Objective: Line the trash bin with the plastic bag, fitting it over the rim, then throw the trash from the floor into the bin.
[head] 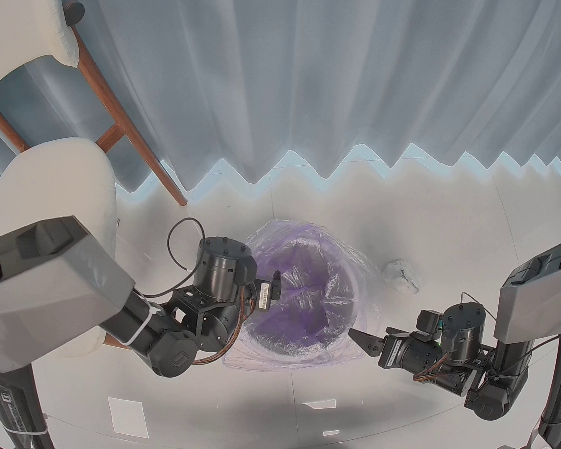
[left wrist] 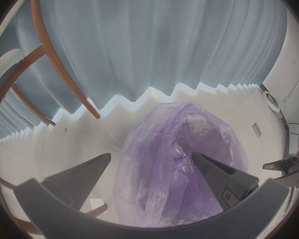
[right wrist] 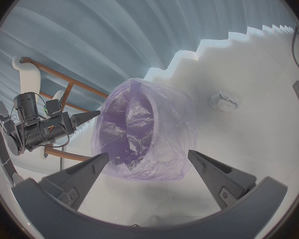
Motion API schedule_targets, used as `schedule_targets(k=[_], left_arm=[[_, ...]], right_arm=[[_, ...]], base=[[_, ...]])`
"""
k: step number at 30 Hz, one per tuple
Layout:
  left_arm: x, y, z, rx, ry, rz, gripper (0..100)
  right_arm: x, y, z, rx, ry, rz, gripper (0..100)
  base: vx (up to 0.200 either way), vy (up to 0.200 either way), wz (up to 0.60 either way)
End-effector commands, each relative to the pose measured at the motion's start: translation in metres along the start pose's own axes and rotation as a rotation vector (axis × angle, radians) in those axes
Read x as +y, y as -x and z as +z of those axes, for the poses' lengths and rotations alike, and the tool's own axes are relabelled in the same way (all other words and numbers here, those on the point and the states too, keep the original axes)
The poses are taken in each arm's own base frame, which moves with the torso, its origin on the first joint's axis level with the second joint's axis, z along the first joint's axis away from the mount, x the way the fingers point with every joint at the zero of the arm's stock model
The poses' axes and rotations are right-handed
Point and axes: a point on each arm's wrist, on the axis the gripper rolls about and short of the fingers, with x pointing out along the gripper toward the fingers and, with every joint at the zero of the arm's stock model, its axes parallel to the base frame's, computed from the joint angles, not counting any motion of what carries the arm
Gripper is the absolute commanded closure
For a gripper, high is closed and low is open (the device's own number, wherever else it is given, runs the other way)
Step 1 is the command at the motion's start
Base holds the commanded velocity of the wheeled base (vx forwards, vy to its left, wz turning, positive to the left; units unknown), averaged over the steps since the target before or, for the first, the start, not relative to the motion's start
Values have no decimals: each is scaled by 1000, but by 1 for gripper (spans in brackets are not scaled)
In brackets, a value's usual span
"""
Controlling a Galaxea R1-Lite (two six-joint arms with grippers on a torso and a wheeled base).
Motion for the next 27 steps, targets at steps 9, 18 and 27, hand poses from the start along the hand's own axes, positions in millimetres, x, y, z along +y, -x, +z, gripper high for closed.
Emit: schedule_targets(k=[9,18,27], left_arm=[[0,-20,-18,25,-17,34,100],[13,-10,8,-36,20,52,100],[62,-36,7,-22,43,174,100]], right_arm=[[0,-1,0,-9,0,6,0],[-1,-3,-2,-1,2,1,0],[-1,-3,-2,-3,3,2,0]], base=[[0,0,0],[0,0,0],[0,0,0]])
